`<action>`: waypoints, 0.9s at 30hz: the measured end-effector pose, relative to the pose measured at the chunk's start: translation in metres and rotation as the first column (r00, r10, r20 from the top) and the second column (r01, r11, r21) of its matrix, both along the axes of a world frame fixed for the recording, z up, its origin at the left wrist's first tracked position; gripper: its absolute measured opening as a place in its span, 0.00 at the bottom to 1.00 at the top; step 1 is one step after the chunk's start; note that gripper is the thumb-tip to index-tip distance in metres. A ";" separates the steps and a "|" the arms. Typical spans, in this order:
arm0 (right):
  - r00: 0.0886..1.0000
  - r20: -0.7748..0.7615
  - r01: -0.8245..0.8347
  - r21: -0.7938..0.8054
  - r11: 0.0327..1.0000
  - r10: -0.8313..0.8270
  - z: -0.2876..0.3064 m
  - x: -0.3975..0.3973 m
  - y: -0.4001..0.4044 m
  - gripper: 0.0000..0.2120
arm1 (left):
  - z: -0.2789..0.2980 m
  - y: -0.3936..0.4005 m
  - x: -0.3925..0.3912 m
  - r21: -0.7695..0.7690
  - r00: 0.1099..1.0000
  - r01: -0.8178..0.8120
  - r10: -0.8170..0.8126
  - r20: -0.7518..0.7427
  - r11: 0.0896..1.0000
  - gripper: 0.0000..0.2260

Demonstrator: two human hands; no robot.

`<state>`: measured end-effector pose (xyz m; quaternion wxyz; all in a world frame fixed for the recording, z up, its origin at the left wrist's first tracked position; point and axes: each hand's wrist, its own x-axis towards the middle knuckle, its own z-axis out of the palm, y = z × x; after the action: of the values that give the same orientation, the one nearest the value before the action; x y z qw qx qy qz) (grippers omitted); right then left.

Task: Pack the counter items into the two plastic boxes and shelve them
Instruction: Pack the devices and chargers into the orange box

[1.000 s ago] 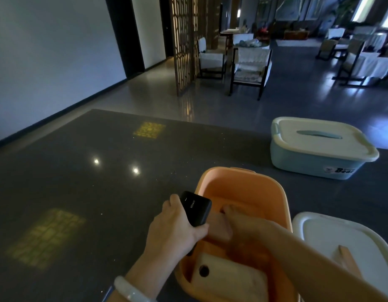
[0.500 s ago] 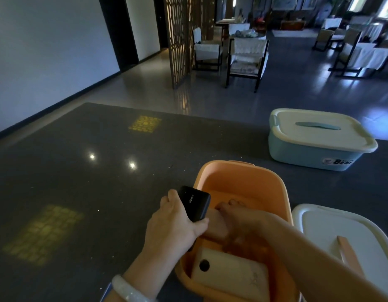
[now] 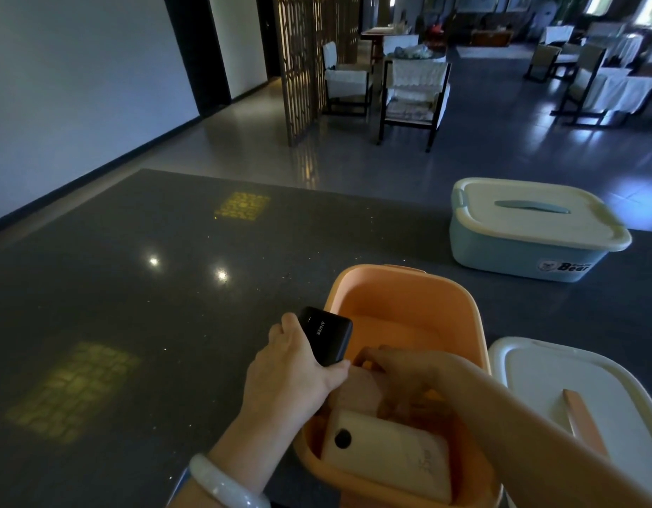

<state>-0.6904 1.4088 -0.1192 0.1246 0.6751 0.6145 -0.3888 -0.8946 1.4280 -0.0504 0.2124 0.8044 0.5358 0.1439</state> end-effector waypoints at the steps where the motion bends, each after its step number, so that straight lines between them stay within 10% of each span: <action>1: 1.000 -0.006 -0.002 -0.005 1.000 0.002 0.000 0.000 0.000 0.42 | 0.000 0.000 0.000 0.001 1.000 0.002 -0.002 0.002 1.000 0.31; 11: 1.000 -0.017 -0.017 0.018 1.000 0.017 0.006 -0.003 0.000 0.41 | 0.001 -0.001 0.001 0.001 1.000 -0.020 0.020 -0.020 1.000 0.32; 15: 0.972 -0.196 0.170 0.228 0.959 -0.125 0.021 -0.003 -0.003 0.22 | 0.002 0.000 0.000 -0.034 1.000 -0.015 0.014 -0.025 0.999 0.31; 20: 0.538 -0.769 0.567 0.028 0.823 -0.345 0.055 -0.003 -0.014 0.13 | 0.005 -0.003 0.008 0.006 0.998 0.001 -0.001 -0.061 1.000 0.37; 27: 0.072 -0.915 0.690 -0.241 0.682 -0.396 0.068 -0.009 -0.010 0.12 | 0.013 0.005 0.038 -0.063 0.988 -0.019 0.028 0.152 0.998 0.35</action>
<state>-0.6998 1.3989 -0.0512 -0.4928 0.5135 0.3094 -0.6306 -0.8570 1.4334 -0.0374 0.2757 0.7777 0.5316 0.1912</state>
